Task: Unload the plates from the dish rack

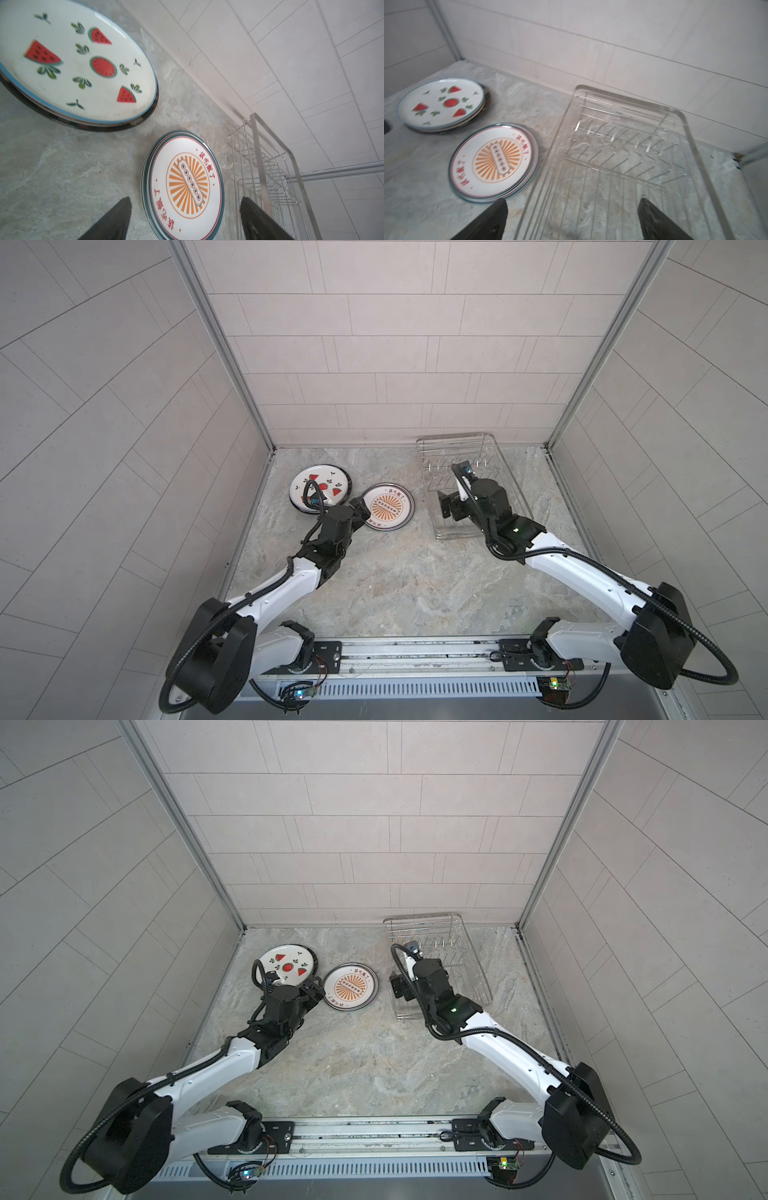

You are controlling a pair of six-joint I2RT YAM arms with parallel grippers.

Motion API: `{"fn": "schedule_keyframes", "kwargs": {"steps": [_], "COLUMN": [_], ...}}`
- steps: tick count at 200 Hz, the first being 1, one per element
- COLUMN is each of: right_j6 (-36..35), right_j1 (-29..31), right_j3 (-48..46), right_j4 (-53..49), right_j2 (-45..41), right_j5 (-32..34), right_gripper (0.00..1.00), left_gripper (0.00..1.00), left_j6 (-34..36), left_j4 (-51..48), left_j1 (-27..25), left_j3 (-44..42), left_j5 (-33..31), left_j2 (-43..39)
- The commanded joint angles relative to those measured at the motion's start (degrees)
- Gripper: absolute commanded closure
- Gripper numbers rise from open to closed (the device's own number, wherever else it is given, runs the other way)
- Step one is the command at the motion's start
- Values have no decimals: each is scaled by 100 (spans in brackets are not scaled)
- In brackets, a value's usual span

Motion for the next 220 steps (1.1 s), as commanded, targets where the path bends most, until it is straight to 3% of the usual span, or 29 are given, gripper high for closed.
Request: {"fn": "schedule_keyframes", "kwargs": {"steps": [1,14,22,42,54,66,78,90,102,122,146,173,200,220], "right_j6": [602,959,1205,1613,1469,1179,1047,1011,957,1139,1577,1648,1559,1444], "right_j1": [-560,-1002,-1420,-2265,-2494,-2588,-2718,-2949,-3075,-3263,-3586,-3667,-3615,-3524], "right_j3": [199,431,566,657,512,318,122,53,-17,-264,-379,-523,-767,-1082], "right_j4": [-200,-616,-921,-1285,-1236,-1141,-1084,-1182,-1274,-1046,-1136,-869,-404,21], "right_j2": [40,232,355,601,614,567,527,547,567,669,959,1461,1641,1487], "right_j5": [814,1418,1459,1479,1571,1823,2126,2073,2180,2527,2940,2733,2478,2374], "right_gripper": [0,1,0,0,0,1,0,0,0,0,0,0,1,0], "left_gripper": [9,6,1,0,0,0,0,0,0,0,0,0,0,0], "left_j6": [1425,2118,2537,3375,3177,2782,3035,3360,3632,3883,3986,3710,4104,4013], "left_j4": [587,505,419,347,-131,-685,-459,174,35,-325,-430,-274,765,1115], "left_j1": [-4,-5,-5,192,398,523,526,523,542,657,941,1446,1524,1628], "left_j3": [-213,-167,-122,-37,87,179,0,-290,-234,-81,-198,-475,-811,-825], "left_j5": [-892,-1309,-1715,-2586,-2593,-1977,-1443,-1781,-2315,-2902,-3086,-2907,-3005,-2627], "left_j2": [-467,-776,-929,-1098,-1281,-1641,-2005,-2053,-2052,-1688,-1268,-855,-108,529]}}
